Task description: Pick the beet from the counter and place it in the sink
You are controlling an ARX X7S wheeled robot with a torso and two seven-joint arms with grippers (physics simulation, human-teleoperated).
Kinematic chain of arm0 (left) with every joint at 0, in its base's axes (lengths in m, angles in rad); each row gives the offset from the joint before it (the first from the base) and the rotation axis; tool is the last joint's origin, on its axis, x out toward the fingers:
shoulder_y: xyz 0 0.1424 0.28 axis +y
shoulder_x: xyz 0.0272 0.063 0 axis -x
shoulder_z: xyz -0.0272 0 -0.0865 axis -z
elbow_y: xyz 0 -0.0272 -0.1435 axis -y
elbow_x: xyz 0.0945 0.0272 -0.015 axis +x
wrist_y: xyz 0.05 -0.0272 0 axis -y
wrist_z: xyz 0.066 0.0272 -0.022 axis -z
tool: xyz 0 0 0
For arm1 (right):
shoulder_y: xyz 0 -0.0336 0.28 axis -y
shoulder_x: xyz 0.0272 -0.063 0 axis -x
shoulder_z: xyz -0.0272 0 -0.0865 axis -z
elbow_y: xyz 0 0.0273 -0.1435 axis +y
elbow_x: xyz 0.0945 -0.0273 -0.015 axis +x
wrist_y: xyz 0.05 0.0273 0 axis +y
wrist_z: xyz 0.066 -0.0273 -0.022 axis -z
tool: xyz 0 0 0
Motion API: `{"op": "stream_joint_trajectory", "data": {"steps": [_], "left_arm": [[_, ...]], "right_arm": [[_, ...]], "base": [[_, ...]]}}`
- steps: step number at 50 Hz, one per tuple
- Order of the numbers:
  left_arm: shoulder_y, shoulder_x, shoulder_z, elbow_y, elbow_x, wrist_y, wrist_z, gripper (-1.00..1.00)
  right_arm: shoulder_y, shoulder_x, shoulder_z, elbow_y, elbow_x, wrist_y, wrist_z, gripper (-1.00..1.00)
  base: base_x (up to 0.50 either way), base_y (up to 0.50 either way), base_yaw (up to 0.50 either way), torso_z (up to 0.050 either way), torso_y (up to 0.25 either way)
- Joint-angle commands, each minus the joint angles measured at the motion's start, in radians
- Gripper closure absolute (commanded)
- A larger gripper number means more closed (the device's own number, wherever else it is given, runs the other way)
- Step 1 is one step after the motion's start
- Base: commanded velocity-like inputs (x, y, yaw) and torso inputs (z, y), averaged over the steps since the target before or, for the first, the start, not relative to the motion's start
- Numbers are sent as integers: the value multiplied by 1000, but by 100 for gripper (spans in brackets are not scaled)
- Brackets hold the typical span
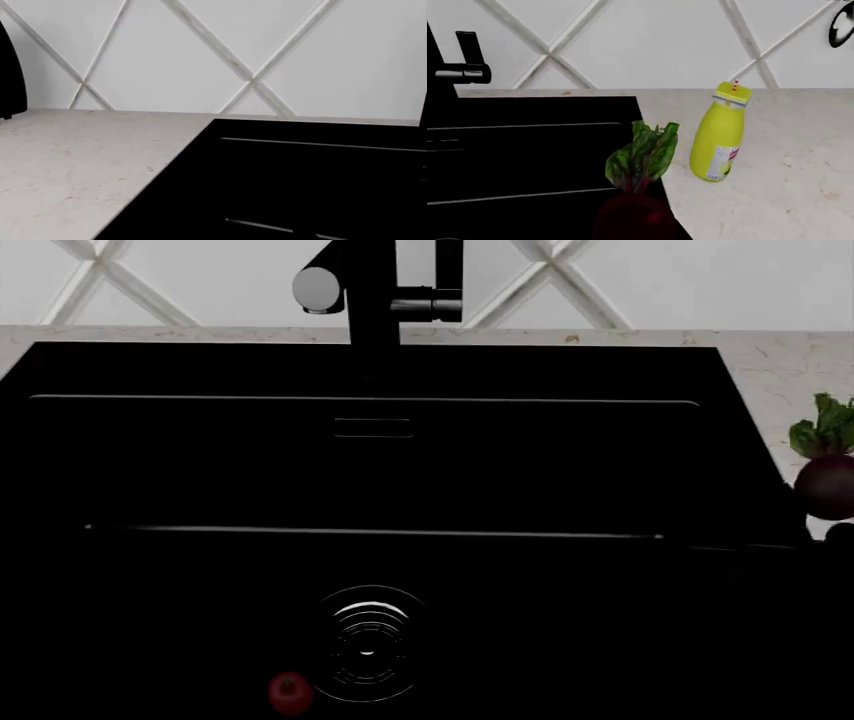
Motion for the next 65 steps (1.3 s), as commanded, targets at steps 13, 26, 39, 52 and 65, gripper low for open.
{"op": "stream_joint_trajectory", "data": {"steps": [13, 26, 39, 52, 65], "left_arm": [[-1, -5, 6, 3, -9, -3, -6, -100], [-14, -9, 19, 13, -15, -15, -5, -100], [-9, -11, 24, 3, -18, 0, -3, -100], [-1, -10, 26, 1, -23, 9, -5, -100], [3, -12, 27, -12, -28, 23, -3, -100]], "right_arm": [[392, -211, -447, 426, -223, -39, -398, 100], [587, -319, -724, 721, -387, -42, -645, 100], [626, -467, -935, 1109, -548, -210, -910, 100], [575, -552, -1027, 1295, -607, -310, -1046, 100], [523, -614, -1081, 1423, -642, -360, -1127, 100]], "base": [[0, 0, 0, 0, 0], [0, 0, 0, 0, 0], [0, 0, 0, 0, 0], [0, 0, 0, 0, 0], [0, 0, 0, 0, 0]]}}
